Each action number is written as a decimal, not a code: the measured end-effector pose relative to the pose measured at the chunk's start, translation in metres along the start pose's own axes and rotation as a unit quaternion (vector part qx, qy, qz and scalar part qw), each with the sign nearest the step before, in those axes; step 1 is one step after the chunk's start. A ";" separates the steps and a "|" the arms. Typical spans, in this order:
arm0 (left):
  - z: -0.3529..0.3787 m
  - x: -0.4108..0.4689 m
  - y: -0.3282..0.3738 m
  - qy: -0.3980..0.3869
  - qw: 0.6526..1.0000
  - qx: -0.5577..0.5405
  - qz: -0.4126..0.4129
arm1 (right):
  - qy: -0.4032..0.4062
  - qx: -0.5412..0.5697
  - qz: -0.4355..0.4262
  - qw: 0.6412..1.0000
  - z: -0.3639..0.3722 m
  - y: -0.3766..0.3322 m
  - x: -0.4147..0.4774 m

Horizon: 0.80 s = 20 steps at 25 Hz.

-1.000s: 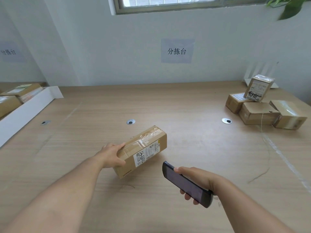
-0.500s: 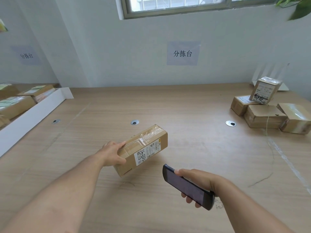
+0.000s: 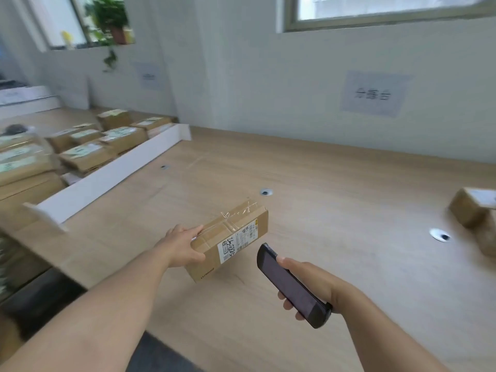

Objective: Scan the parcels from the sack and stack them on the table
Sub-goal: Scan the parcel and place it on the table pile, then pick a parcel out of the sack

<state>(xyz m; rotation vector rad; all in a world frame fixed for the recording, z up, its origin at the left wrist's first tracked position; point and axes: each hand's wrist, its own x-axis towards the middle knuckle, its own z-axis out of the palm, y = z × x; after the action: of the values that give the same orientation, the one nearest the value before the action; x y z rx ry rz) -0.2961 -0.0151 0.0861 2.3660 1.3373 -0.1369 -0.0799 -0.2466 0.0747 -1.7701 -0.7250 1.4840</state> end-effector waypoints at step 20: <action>-0.118 -0.221 -0.389 0.185 0.931 -0.073 -0.306 | -0.325 -0.176 -0.049 0.928 0.404 -0.169 0.121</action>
<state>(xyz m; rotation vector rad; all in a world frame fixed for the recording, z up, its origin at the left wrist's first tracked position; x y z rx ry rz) -0.7535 0.0312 0.1364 1.8310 2.1514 0.2367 -0.4511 0.0142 0.1020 -1.4309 -1.4686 1.9835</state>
